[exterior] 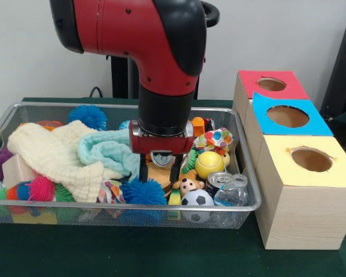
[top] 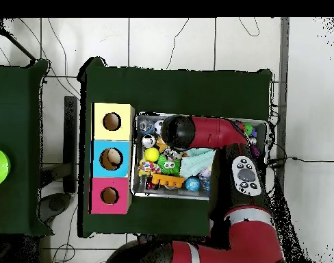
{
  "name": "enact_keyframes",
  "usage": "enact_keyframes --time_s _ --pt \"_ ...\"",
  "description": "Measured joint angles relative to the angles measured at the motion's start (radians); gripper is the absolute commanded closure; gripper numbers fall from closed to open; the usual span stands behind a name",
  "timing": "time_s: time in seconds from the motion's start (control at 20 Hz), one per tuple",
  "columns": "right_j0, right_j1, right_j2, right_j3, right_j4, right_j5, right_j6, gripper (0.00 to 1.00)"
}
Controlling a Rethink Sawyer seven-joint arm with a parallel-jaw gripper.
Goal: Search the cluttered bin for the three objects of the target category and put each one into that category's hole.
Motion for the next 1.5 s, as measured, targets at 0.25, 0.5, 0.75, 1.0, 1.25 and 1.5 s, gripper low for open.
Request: enact_keyframes --time_s 0.25,0.5,0.75,1.0,1.25,1.5 --pt "0.003 0.023 0.0 0.016 0.029 0.004 0.0 0.0" --pt "0.007 0.029 0.0 0.035 0.068 0.019 0.0 0.0" --pt "0.015 0.029 0.0 0.053 0.088 0.019 0.0 0.0" --pt "0.023 0.029 0.0 0.065 0.1 0.019 0.0 0.0" --pt "0.038 0.029 0.0 0.077 0.103 0.017 0.0 0.0" --pt "0.057 0.031 0.0 0.099 0.103 -0.009 0.0 0.0"
